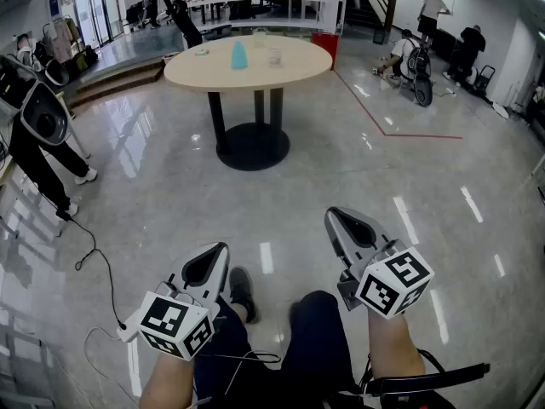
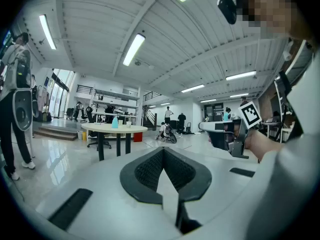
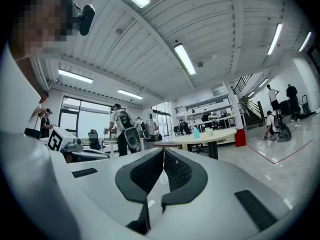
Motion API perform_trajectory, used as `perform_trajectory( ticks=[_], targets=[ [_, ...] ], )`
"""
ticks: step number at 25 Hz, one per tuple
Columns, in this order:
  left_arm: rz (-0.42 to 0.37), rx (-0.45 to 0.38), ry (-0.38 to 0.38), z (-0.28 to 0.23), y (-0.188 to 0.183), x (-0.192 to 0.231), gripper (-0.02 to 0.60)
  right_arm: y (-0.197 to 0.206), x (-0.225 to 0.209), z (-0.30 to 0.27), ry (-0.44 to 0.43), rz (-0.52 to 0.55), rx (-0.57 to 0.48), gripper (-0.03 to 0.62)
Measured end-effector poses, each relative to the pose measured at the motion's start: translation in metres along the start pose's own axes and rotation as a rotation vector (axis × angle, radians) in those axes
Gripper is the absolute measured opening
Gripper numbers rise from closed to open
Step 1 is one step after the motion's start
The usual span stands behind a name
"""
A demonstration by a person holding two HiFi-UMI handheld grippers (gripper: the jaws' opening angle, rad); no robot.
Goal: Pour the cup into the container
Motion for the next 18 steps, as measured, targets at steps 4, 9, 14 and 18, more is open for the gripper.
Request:
perform_trajectory(
  ticks=[4, 9, 14, 18],
  targets=[
    [0.005, -0.007, -0.007, -0.018, -0.003, 0.02, 0.0, 0.003, -0.004, -0.026, -0.016, 0.012, 0.018, 0.006],
    [0.004, -0.025, -0.008, -0.031, -0.007, 0.037, 0.0, -0.001, -0.009, -0.048, -0.024, 0.026, 0.021, 0.006],
    [0.0, -0.063, -0.01, -0.042, 0.002, 0.032, 0.0, 0.009, -0.018, -0.037, -0.025, 0.052, 0.033, 0.006],
    [0.003, -0.04, 0.016, -0.075, -0.006, 0.051, 0.0, 0.003, -0.037, -0.061, -0.007, 0.035, 0.027, 0.006]
  ],
)
Point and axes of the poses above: the fingertips, and each gripper's own axes: z backward along the fingers, x to its left, y out of its underside, the point moved 9 cm from there along z, backward along the fingers, and after that the axes turned 3 degrees about y, right-handed, at the moved point
